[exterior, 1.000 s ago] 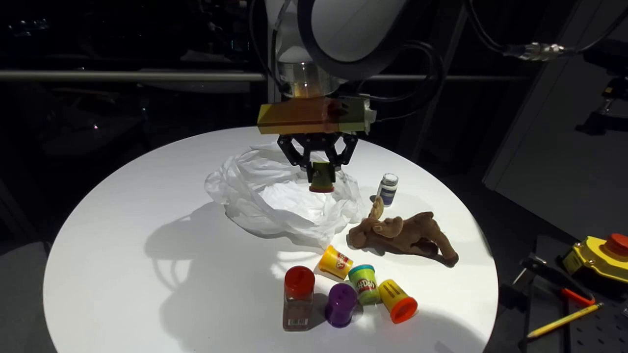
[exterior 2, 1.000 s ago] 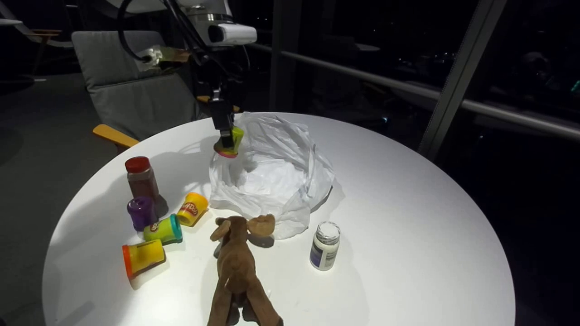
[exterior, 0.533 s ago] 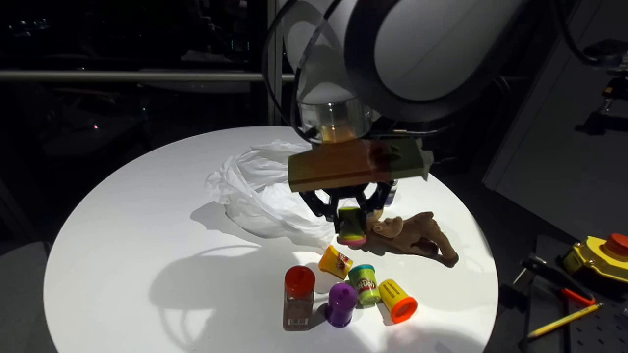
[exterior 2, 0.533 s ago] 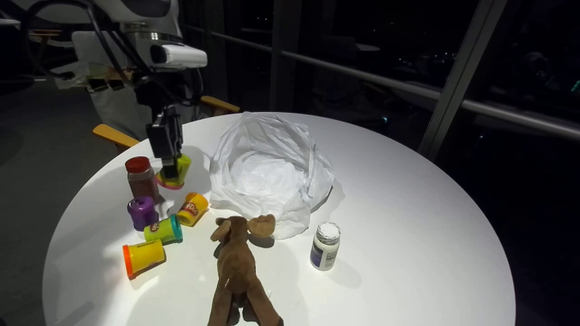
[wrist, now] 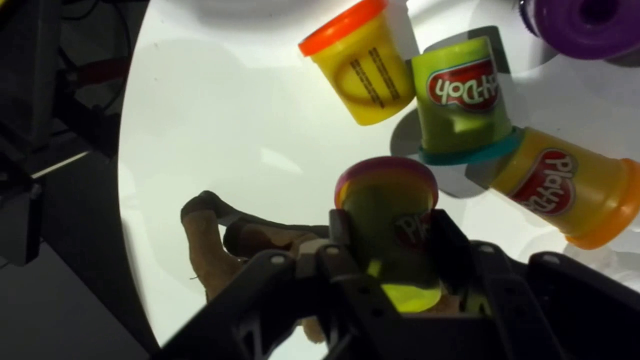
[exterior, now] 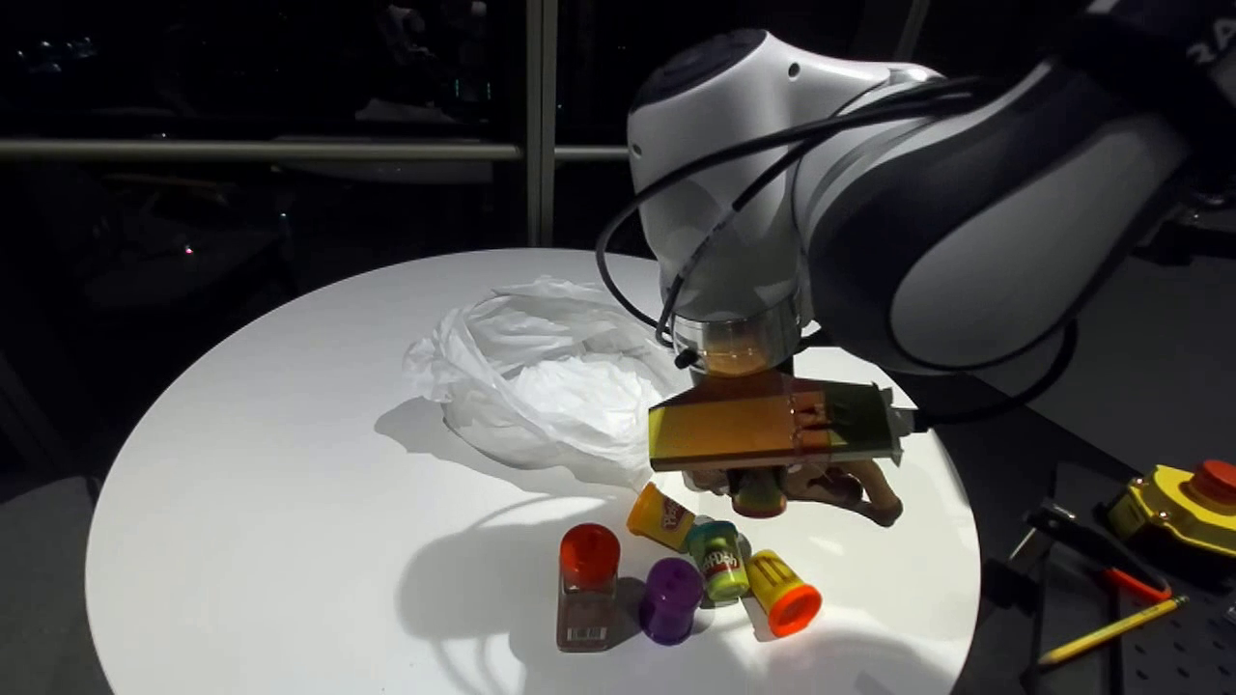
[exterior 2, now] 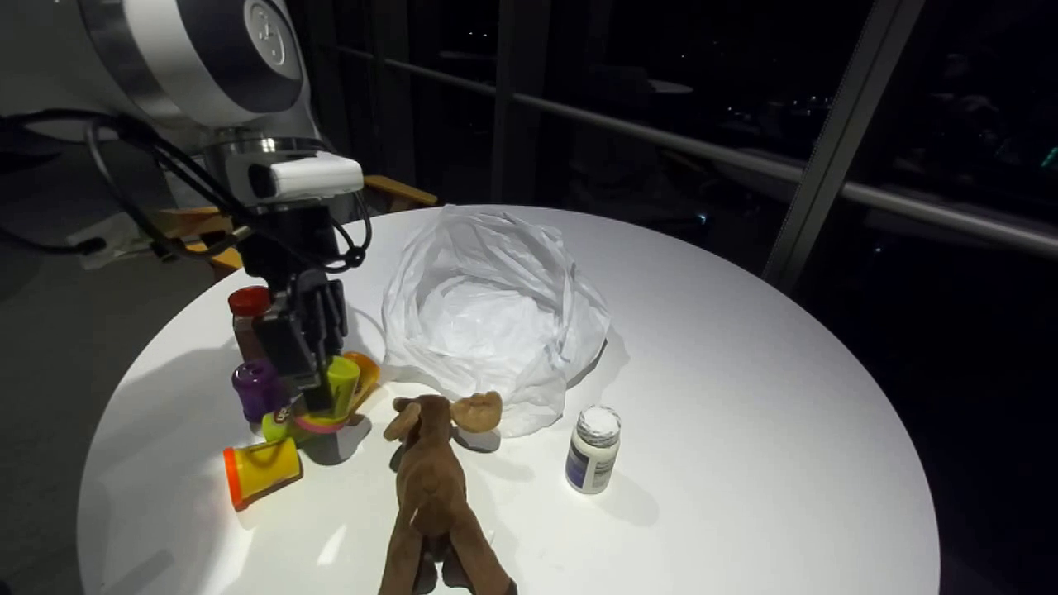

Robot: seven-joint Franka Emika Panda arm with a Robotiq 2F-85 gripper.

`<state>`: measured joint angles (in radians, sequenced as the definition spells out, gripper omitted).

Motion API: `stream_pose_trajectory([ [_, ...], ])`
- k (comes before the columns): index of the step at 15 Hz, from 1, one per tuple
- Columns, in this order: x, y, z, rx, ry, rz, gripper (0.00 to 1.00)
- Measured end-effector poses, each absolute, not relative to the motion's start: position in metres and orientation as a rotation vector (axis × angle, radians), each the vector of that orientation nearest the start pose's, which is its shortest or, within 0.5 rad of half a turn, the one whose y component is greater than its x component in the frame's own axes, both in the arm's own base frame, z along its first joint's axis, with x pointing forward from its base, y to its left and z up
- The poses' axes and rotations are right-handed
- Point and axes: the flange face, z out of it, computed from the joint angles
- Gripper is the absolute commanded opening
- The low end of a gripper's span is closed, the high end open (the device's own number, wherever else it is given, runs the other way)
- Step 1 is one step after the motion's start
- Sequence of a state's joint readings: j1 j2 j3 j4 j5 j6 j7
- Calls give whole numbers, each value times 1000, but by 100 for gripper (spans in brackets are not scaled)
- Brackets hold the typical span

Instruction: Pick up the objects from the plastic and put them on the table

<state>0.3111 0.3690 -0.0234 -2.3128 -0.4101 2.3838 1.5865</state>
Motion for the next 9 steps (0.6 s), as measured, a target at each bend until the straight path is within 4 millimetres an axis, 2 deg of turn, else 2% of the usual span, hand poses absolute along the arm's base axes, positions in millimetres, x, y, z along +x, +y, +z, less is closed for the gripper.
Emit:
stream_pose_trajectory([
  [1,468,132,159,-3129,1640,-46,69],
  [2,468,131,156,-3129,1656,-51,74],
  [5,469,125,153,-3113,1708,-77,98],
  [7,475,120,158,-3078,1759,-103,100],
  [9,485,113,171,-3016,1810,-149,100],
])
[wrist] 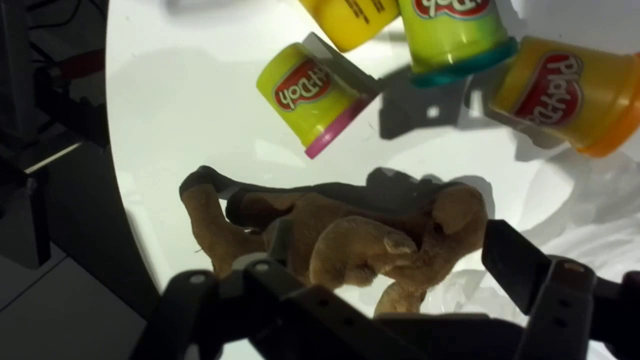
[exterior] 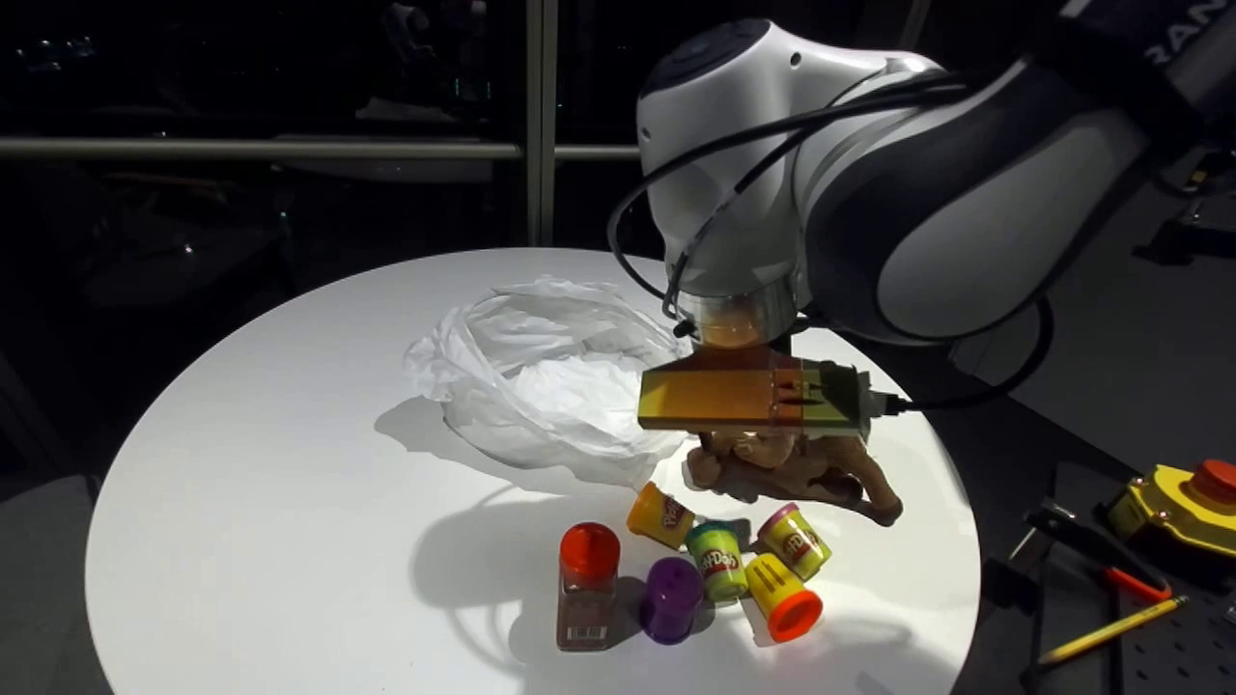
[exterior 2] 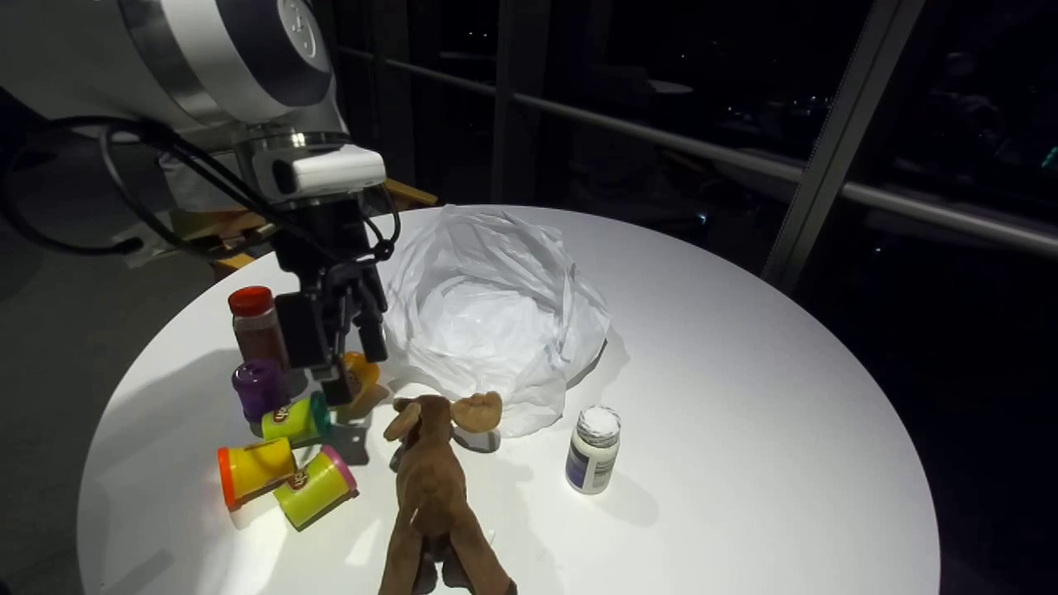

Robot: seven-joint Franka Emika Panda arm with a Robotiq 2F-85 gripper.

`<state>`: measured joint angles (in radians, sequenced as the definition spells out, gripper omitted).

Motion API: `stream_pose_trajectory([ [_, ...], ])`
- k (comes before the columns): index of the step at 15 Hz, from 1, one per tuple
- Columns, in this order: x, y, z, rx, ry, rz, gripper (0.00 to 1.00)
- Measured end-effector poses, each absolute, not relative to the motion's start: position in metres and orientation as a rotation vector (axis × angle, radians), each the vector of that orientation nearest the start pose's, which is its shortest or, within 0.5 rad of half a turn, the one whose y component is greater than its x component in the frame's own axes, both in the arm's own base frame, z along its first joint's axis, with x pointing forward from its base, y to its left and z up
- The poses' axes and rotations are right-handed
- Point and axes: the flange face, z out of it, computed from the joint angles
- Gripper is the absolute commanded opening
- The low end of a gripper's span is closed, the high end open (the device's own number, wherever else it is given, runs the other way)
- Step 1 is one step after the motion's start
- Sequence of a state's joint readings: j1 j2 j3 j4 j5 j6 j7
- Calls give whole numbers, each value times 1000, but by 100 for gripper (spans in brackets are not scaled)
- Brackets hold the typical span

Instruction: Pick up the objects from the plastic and put them on the table

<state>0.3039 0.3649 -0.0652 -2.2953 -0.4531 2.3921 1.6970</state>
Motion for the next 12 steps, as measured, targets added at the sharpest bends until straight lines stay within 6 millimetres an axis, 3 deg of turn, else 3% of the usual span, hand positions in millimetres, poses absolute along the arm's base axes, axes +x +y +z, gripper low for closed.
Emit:
stream_pose_trajectory([
  [4,509,98,220,-2872,1869,-255,100],
  [9,523,90,293,-2753,1875,-346,100],
  [10,524,91,301,-2741,1872,-360,100],
  [12,522,90,297,-2750,1874,-348,100],
])
